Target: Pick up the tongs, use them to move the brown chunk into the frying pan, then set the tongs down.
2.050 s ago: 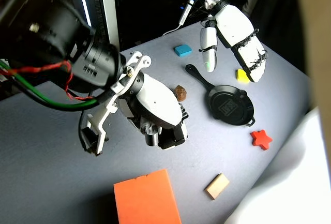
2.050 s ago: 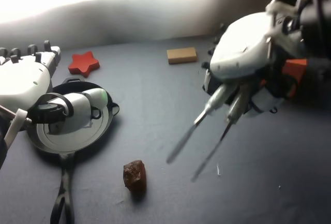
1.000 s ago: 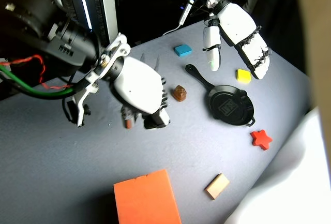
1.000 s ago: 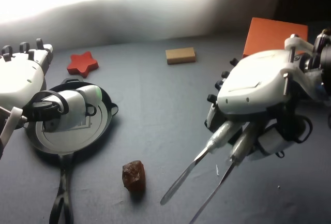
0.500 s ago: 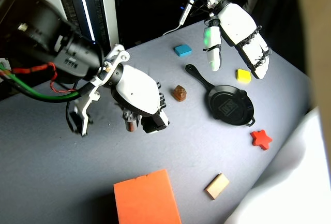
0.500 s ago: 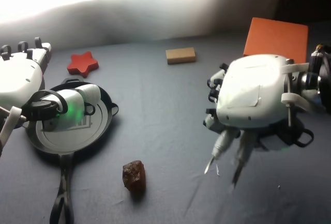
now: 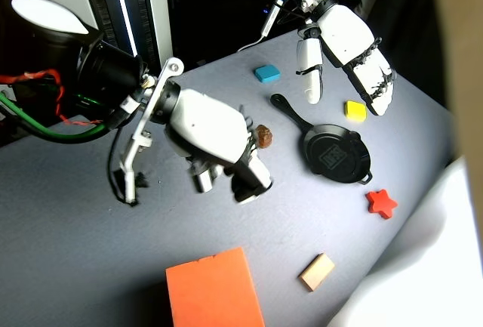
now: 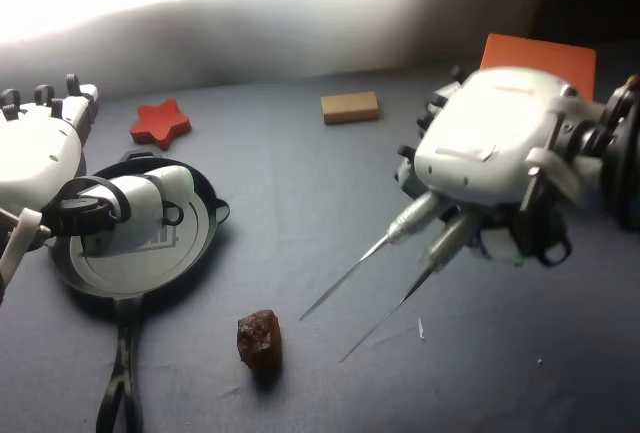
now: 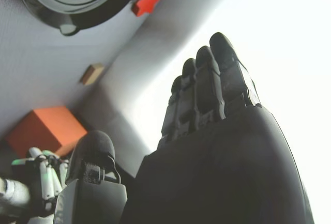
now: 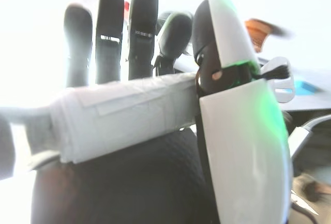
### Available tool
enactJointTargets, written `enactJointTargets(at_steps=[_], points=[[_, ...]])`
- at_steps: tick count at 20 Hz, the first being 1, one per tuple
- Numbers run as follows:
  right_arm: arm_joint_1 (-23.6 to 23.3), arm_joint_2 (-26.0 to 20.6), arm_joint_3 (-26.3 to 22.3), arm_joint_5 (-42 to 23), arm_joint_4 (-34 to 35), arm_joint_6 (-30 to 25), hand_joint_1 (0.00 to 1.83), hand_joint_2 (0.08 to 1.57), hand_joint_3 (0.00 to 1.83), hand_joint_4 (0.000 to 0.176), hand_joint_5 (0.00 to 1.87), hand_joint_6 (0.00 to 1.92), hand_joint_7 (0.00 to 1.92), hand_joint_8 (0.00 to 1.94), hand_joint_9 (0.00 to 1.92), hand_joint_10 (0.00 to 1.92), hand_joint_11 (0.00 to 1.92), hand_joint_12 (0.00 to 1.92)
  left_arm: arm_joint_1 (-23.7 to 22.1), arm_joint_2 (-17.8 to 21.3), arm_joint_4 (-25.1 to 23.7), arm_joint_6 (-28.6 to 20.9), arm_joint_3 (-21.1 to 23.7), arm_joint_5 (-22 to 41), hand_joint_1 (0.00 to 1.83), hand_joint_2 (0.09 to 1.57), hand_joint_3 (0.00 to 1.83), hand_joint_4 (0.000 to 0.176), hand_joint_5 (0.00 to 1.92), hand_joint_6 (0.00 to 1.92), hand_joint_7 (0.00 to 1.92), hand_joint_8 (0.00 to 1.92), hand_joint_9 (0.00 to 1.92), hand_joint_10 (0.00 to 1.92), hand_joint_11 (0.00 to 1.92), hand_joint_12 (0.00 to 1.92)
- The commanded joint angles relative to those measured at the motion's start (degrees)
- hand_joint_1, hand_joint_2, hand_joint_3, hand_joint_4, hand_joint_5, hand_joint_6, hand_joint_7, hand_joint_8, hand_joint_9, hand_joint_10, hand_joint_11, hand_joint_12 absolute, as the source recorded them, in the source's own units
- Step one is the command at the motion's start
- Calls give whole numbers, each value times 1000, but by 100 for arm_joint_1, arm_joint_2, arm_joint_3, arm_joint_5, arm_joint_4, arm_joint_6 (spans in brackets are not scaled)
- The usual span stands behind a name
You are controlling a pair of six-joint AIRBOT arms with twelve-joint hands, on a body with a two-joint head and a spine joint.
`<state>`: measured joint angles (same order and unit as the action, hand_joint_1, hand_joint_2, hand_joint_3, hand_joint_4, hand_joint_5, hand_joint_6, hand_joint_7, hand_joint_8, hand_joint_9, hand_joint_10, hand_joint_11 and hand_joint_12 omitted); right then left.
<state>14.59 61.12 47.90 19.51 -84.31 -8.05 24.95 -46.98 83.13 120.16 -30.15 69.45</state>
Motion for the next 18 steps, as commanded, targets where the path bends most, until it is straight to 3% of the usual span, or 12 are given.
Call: enactJointTargets(at_steps=[1, 3, 5, 8, 15, 16, 18], points=[[-44, 33, -75, 488, 62, 206, 1092, 1232, 0, 0, 748, 1321, 1011, 104, 724, 731, 430, 1575, -24, 50, -504, 12, 0, 369, 0, 1242, 2, 0, 30, 7, 118, 0, 108, 2, 0, 395], [-99, 202, -204, 1179, 621, 240, 1091, 1233, 1, 0, 746, 1325, 1013, 105, 723, 733, 431, 1580, -23, 53, -488, 11, 0, 369, 0, 1239, 0, 0, 35, 4, 140, 5, 148, 11, 0, 510], [-192, 327, -319, 1642, 978, -34, 1090, 1234, 1, 0, 746, 1325, 1019, 107, 727, 737, 441, 1584, -24, 61, -484, 0, -3, 369, 0, 1238, 1, 0, 27, 6, 133, 4, 140, 4, 0, 492], [-266, 490, -568, 2323, 978, -814, 1086, 1240, 0, 0, 736, 1340, 1010, 106, 708, 757, 428, 1593, -18, 68, -482, -10, -3, 369, 0, 1237, 0, 0, 11, 1, 131, 1, 137, 2, 0, 513], [-263, 860, -654, 3134, 978, -2051, 1085, 1239, 0, 0, 737, 1339, 1017, 109, 708, 764, 430, 1585, -5, 76, -473, -39, -1, 369, 0, 1241, 0, 4, 18, 2, 124, 0, 121, 1, 0, 450], [-251, 933, -643, 3208, 979, -2243, 1051, 1189, 0, 0, 678, 676, 1003, 93, 701, 728, 419, 1556, -3, 77, -469, -51, -1, 401, 0, 1245, 0, 7, 8, 0, 122, 0, 122, 1, 0, 443], [-247, 1014, -607, 3291, 979, -2324, 1059, 1180, 0, 0, 716, 561, 1002, 83, 705, 710, 415, 1546, -1, 81, -469, -55, -3, 464, 0, 1243, 0, 8, 8, 0, 117, 1, 112, 4, 0, 407]])
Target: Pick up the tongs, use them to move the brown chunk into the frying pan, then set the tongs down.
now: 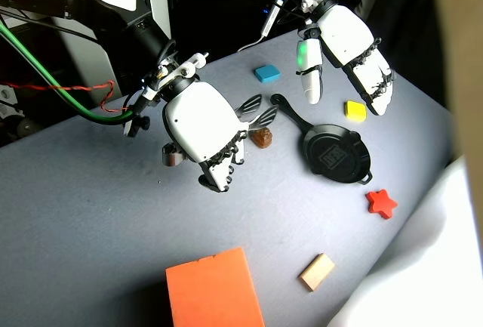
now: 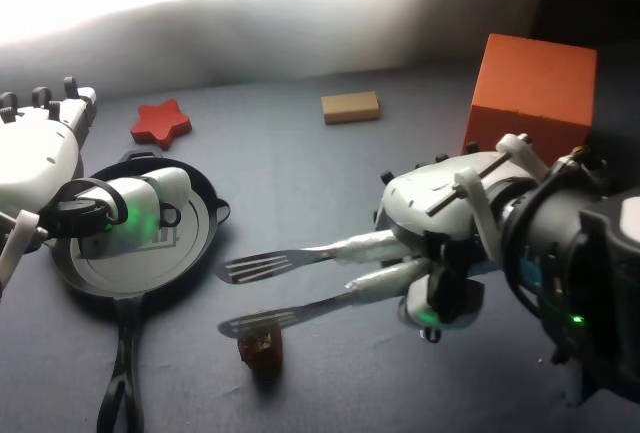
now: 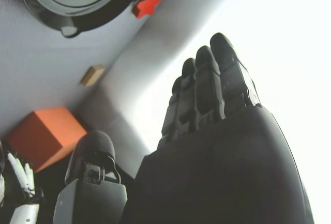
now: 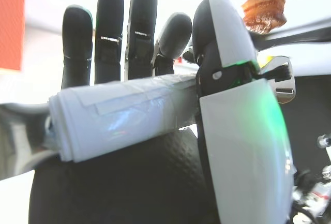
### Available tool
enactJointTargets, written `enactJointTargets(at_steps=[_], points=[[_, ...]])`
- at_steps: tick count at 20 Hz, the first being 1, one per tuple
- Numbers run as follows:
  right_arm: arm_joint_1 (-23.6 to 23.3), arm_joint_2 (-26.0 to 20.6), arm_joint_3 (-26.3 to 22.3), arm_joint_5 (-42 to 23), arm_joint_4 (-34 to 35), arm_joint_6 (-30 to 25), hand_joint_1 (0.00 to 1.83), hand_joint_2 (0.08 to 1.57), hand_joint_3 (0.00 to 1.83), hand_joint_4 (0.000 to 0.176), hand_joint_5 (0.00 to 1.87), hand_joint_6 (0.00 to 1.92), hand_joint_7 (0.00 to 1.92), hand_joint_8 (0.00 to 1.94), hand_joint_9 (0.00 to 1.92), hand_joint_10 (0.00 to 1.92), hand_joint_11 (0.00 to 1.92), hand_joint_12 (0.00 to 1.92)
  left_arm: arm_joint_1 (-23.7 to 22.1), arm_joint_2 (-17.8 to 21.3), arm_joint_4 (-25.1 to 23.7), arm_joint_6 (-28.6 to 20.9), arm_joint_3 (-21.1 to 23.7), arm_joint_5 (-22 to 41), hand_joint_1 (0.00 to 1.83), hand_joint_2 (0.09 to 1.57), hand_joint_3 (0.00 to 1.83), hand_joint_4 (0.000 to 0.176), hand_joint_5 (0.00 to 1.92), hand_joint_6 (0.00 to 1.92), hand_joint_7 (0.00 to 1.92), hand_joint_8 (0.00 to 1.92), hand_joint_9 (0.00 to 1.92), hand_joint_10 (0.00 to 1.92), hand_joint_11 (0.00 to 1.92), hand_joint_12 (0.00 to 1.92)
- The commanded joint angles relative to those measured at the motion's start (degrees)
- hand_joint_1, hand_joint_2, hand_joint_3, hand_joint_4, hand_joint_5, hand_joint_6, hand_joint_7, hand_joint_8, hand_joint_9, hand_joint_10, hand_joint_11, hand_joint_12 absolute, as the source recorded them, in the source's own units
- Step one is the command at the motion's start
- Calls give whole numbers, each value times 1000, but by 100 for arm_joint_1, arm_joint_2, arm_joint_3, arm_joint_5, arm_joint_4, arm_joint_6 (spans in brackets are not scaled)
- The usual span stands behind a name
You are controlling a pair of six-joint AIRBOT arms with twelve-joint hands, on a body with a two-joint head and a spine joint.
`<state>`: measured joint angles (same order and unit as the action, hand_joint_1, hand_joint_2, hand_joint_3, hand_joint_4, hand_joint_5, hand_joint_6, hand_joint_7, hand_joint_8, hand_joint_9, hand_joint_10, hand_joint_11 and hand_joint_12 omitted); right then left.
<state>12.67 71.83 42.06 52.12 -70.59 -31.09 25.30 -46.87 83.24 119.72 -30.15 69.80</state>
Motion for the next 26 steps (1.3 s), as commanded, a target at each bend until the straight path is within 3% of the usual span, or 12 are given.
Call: enactJointTargets(at_steps=[1, 6, 7, 15, 26], points=[[-53, 7, 16, 115, -393, -30, 1075, 1170, 0, 0, 750, 475, 1007, 68, 712, 690, 413, 1545, -38, 78, -480, -12, -5, 485, 0, 1232, 0, 13, 19, 3, 118, 1, 112, 4, 0, 421], [-31, 309, 270, 234, -394, 85, 1056, 1181, 0, 0, 761, 431, 1005, 50, 710, 661, 393, 1542, -78, 279, -480, 14, -59, 537, 0, 1234, 0, 2, 20, 4, 126, 1, 133, 5, 0, 468], [-29, 352, 299, 235, -395, 201, 1047, 1187, 0, 0, 761, 430, 1005, 45, 705, 679, 377, 1573, -89, 329, -480, 35, -68, 536, 0, 1238, 1, 14, 5, 0, 113, 3, 116, 4, 0, 431], [-119, 470, 432, 418, -490, 920, 1053, 1175, 0, 0, 764, 432, 1005, 42, 696, 690, 385, 1569, -131, 493, -350, 117, -55, 536, 0, 1236, 0, 18, 0, 0, 123, 6, 121, 2, 0, 417], [-314, 741, 693, 759, -496, 1654, 1052, 1178, 0, 0, 724, 470, 987, 28, 664, 724, 374, 1572, 86, 564, -158, -70, 99, 537, 0, 1235, 0, 2, 13, 5, 125, 5, 125, 5, 0, 443]])
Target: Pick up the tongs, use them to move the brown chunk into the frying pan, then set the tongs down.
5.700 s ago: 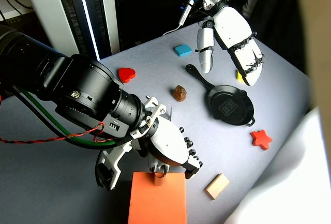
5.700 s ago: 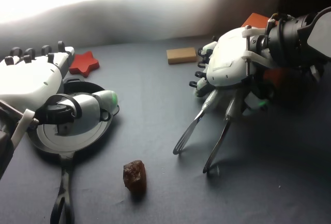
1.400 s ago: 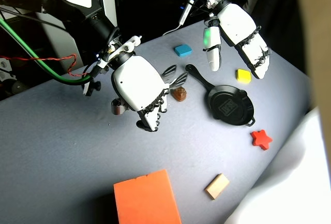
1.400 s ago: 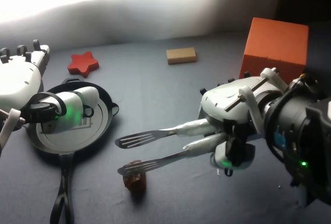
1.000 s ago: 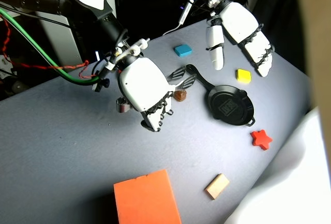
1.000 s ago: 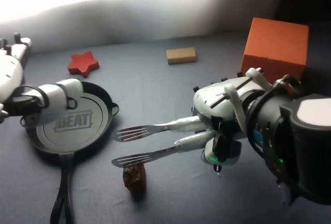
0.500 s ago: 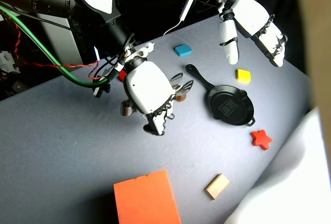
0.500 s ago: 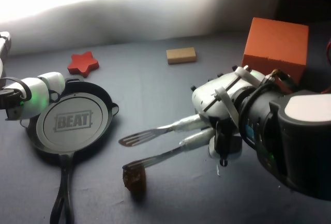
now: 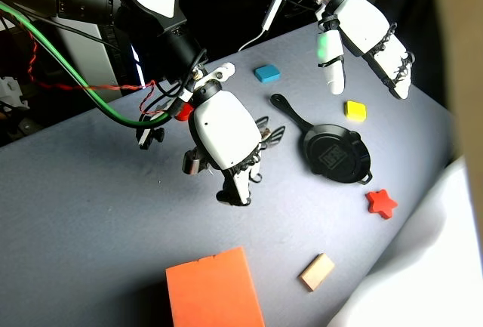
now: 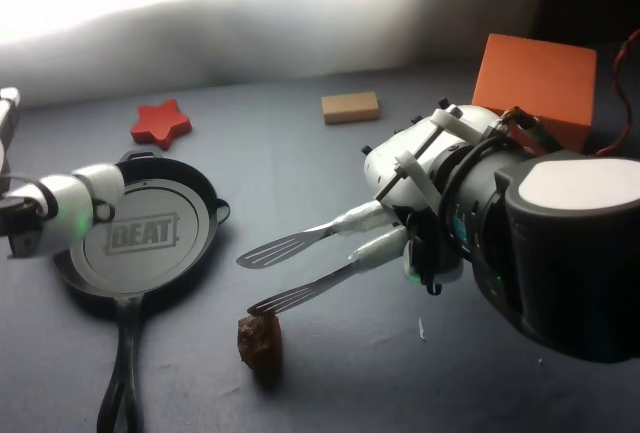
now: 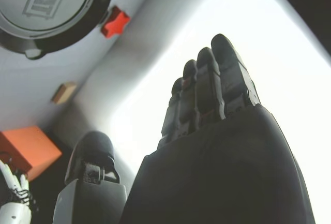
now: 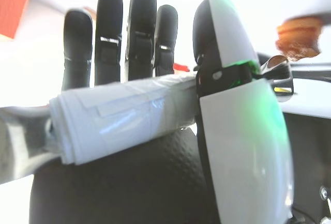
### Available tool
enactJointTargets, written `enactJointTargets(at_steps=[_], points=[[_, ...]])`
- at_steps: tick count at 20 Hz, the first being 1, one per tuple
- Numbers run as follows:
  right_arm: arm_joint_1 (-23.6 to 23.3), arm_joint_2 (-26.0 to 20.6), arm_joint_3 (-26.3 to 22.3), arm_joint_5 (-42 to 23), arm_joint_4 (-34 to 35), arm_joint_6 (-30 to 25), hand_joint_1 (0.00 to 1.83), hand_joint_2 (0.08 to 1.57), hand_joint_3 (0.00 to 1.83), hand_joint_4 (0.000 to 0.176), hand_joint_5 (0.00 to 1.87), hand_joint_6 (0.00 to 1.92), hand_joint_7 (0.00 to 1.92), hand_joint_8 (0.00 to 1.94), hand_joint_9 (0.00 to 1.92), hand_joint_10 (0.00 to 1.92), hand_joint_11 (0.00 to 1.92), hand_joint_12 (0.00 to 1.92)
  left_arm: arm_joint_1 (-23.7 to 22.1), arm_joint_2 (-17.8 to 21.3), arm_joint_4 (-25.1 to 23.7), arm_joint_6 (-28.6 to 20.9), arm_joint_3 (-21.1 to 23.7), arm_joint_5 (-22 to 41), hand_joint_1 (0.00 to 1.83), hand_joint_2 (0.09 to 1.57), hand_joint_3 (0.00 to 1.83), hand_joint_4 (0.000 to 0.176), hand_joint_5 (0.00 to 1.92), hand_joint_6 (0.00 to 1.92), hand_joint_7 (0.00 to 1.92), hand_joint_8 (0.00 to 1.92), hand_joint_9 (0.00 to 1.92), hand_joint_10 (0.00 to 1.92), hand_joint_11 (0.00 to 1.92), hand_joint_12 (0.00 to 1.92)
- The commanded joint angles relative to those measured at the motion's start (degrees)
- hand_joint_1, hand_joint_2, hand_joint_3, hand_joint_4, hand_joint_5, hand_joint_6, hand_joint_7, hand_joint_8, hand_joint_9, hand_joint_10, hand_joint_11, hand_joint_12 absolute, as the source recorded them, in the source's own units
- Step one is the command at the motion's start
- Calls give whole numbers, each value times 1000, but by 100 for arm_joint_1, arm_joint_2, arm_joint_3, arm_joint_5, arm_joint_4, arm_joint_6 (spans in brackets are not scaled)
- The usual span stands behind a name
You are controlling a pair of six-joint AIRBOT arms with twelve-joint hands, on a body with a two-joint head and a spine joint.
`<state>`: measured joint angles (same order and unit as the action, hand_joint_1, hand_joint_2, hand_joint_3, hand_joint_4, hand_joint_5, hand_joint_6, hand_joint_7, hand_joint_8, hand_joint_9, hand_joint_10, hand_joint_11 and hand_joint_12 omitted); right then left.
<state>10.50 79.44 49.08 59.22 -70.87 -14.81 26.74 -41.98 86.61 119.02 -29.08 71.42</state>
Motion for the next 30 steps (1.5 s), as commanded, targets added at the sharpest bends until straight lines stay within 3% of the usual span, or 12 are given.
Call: enactJointTargets(at_steps=[1, 4, 8, 9, 10, 18, 22, 28, 30], points=[[-106, 0, -9, 75, -439, 40, 1050, 1175, 0, 0, 727, 474, 993, 29, 671, 720, 378, 1561, -12, 88, -494, -35, 11, 375, 0, 1240, 1, 8, 0, 0, 123, 3, 126, 5, 0, 443], [-134, 25, -11, 73, -305, 53, 1052, 1172, 0, 0, 730, 477, 995, 29, 676, 718, 383, 1562, 26, 94, -485, -96, 16, 375, 0, 1238, 0, 14, 4, 0, 123, 1, 130, 3, 0, 463], [-182, 29, -61, 58, -44, 169, 1055, 1165, 0, 0, 731, 472, 1000, 30, 692, 709, 400, 1547, 31, 94, -460, -100, 12, 390, 0, 1241, 1, 8, 9, 3, 131, 4, 128, 5, 0, 437], [-186, 30, -79, 38, -10, 189, 1062, 1162, 0, 0, 736, 472, 1005, 31, 692, 705, 397, 1547, 36, 94, -459, -100, 15, 390, 0, 1237, 0, 16, 7, 2, 123, 1, 123, 2, 0, 435], [-196, 30, -104, 29, 4, 209, 1052, 1166, 0, 0, 731, 470, 999, 28, 693, 704, 394, 1549, 41, 94, -455, -100, 21, 390, 0, 1242, 1, 11, 22, 9, 131, 4, 130, 5, 0, 433], [-83, 94, -134, 34, -47, 102, 1049, 1164, 0, 0, 728, 487, 1004, 28, 687, 718, 389, 1574, 57, 92, -357, -101, 96, 526, 0, 1246, 2, 4, 25, 4, 136, 2, 133, 2, 0, 458], [23, 122, -133, 91, -84, 61, 1032, 1179, 1, 0, 709, 495, 994, 22, 670, 721, 371, 1575, 58, 91, -356, -101, 136, 526, 0, 1242, 1, 14, 25, 6, 133, 1, 130, 2, 0, 467], [136, 154, -93, 106, -212, -30, 1063, 1163, 0, 0, 708, 499, 990, 19, 669, 716, 380, 1571, 56, 90, -327, -101, 148, 526, 0, 1251, 1, 6, 34, 2, 129, 2, 131, 1, 0, 454], [163, 167, -84, 93, -242, -48, 1074, 1152, 0, 0, 720, 507, 1002, 24, 679, 724, 387, 1576, 51, 90, -328, -100, 144, 526, 0, 1242, 0, 13, 24, 0, 141, 4, 135, 2, 0, 484]])
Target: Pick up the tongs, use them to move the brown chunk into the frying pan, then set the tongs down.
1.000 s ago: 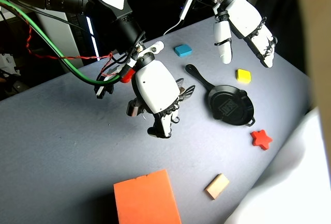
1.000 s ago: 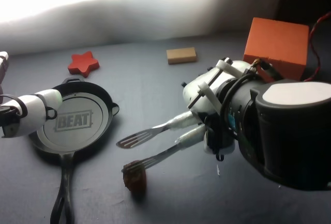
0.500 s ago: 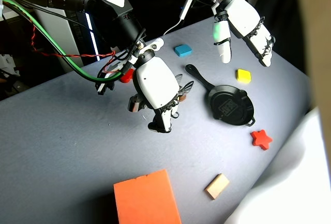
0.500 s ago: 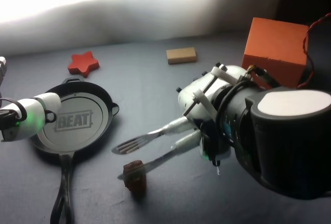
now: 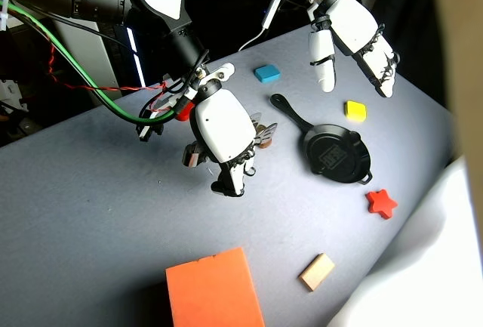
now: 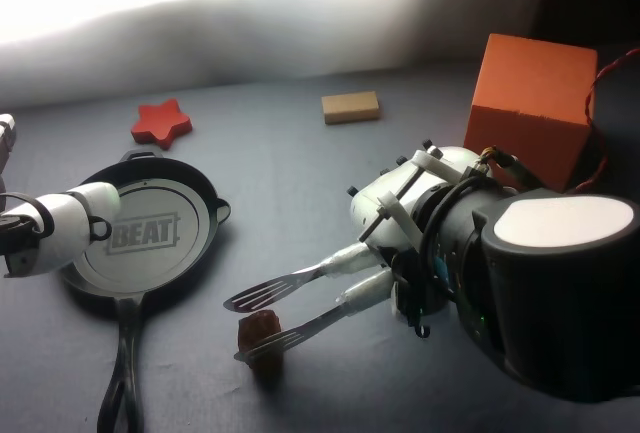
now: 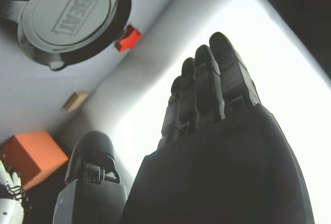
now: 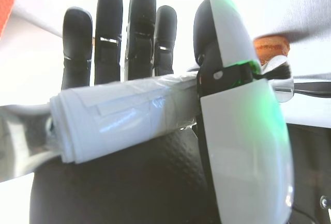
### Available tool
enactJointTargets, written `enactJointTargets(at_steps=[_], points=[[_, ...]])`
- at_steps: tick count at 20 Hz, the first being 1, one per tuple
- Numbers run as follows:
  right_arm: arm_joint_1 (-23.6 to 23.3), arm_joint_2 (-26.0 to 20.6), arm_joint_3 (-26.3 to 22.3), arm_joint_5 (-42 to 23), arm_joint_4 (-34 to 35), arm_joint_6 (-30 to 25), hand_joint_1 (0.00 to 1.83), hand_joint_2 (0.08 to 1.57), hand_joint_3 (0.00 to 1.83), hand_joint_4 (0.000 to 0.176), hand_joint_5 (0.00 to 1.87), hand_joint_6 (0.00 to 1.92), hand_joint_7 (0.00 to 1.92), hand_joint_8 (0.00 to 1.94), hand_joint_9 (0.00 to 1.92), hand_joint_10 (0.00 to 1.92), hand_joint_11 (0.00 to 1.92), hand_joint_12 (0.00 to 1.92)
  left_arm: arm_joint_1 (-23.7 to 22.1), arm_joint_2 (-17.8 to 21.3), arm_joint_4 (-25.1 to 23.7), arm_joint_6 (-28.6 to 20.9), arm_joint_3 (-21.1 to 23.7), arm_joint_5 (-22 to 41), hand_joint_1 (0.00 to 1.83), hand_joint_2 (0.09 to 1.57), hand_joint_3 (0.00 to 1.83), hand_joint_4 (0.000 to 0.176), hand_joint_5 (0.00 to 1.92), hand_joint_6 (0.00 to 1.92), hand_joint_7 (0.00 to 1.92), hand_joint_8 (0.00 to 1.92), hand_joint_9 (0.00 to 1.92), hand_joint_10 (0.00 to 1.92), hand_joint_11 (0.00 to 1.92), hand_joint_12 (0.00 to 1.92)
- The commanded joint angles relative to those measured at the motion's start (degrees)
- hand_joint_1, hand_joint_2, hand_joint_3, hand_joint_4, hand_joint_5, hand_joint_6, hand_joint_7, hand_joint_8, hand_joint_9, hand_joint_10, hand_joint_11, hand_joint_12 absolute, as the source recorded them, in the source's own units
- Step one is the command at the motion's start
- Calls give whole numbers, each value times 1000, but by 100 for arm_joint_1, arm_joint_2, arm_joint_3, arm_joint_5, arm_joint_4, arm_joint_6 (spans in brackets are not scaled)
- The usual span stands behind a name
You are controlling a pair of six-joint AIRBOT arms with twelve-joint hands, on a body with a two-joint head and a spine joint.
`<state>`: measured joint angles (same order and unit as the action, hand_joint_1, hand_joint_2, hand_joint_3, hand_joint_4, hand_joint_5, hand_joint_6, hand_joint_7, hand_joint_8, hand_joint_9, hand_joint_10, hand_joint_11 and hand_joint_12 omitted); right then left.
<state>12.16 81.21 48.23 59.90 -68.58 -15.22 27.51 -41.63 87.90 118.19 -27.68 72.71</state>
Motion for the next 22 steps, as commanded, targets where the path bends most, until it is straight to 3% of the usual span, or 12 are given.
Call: enactJointTargets(at_steps=[1, 3, 9, 19, 20, 21, 22], points=[[12, -4, 7, 22, -489, -21, 1066, 1162, 0, 0, 706, 505, 993, 20, 670, 725, 378, 1576, -25, 55, -457, -16, 6, 397, 0, 1241, 0, 13, 26, 1, 139, 2, 133, 1, 0, 473], [44, 15, 29, -10, -504, -49, 1050, 1161, 0, 0, 708, 510, 1001, 23, 675, 729, 388, 1576, -18, 54, -457, -14, 12, 396, 0, 1244, 0, 6, 30, 2, 136, 0, 127, 0, 0, 467], [140, 129, 144, -112, -505, -70, 1049, 1163, 0, 0, 702, 514, 993, 19, 671, 727, 386, 1569, -18, 55, -457, -12, 11, 396, 0, 1233, 0, 11, 15, 3, 132, 2, 120, 2, 0, 408], [299, 235, 285, -158, -504, -25, 1070, 1153, 0, 0, 795, 423, 1052, 30, 761, 670, 444, 1528, -22, 55, -456, 1, 9, 396, 0, 1235, 0, 9, 25, 2, 144, 3, 132, 3, 0, 501], [293, 235, 295, -157, -504, -6, 1099, 1182, 28, 0, 795, 1083, 1073, 35, 794, 674, 497, 1533, -22, 55, -456, 2, 9, 396, 0, 1235, 0, 12, 30, 4, 140, 1, 136, 4, 0, 504], [287, 235, 305, -147, -504, 27, 1100, 1203, 20, 0, 781, 1240, 1094, 42, 817, 689, 498, 1541, -22, 55, -456, 3, 9, 396, 0, 1236, 0, 12, 37, 5, 138, 0, 138, 4, 0, 490], [272, 235, 317, -134, -504, 81, 1098, 1217, 6, 0, 773, 1279, 1112, 51, 839, 735, 510, 1571, -22, 55, -456, 3, 7, 396, 0, 1238, 1, 13, 23, 2, 116, 0, 124, 1, 0, 446]])
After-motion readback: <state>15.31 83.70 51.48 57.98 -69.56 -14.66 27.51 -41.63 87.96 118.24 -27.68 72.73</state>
